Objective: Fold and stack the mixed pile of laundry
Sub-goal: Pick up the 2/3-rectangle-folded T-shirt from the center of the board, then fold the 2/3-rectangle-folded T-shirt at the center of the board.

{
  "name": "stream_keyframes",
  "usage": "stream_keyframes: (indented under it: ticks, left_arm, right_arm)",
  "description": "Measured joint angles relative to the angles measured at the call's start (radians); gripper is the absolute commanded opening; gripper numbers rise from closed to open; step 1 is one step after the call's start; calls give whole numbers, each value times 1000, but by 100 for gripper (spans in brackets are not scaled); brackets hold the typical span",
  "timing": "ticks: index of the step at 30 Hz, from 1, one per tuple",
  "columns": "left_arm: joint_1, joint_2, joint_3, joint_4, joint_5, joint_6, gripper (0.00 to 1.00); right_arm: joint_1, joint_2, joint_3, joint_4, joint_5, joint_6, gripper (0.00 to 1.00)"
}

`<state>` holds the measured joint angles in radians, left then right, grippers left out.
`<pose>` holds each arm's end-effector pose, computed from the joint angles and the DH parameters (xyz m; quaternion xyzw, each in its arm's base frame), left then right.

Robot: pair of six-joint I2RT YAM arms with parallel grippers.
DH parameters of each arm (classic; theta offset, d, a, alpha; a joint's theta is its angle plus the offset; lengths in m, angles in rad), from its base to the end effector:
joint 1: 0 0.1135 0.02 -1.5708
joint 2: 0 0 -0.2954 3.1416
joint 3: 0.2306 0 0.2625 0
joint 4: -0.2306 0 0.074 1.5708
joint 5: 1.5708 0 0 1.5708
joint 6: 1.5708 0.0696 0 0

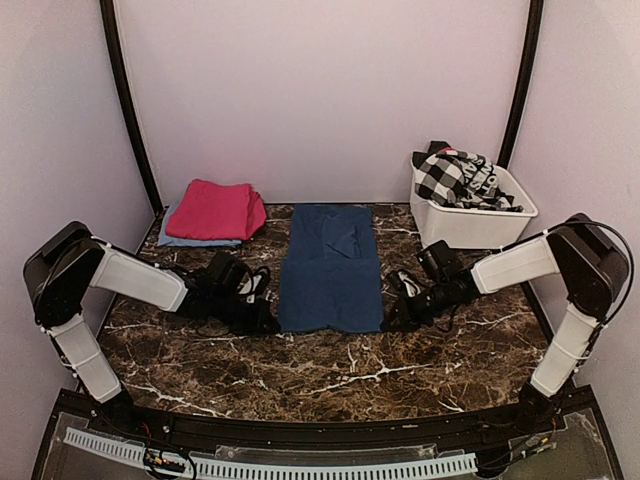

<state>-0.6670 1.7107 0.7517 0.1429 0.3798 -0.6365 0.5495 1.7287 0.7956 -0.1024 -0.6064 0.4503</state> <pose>0.2606 -0.2381 0.1303 0.0835 0.9118 -0.3590 0.1812 0.2639 0.2081 0.1228 -0.1245 0.9154 0.3737 0.0835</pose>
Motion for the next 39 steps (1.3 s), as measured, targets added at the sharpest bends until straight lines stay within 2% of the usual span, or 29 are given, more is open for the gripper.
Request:
stream_keyframes:
  ticks: [12, 19, 25, 30, 39]
  left_arm:
    - [-61, -177, -151, -3, 42, 1, 0]
    - [-126, -288, -145, -60, 81, 8, 0]
    - [-128, -269, -21, -87, 77, 7, 0]
    - [-114, -207, 63, -69, 65, 5, 0]
    - [3, -96, 180, -53, 68, 8, 0]
  right_arm:
    - [81, -216, -156, -13, 14, 50, 0]
    - [132, -322, -175, -61, 4, 76, 0]
    - [133, -344, -57, -111, 15, 69, 0]
    - [124, -294, 41, -110, 34, 49, 0]
    - [21, -158, 201, -119, 46, -5, 0]
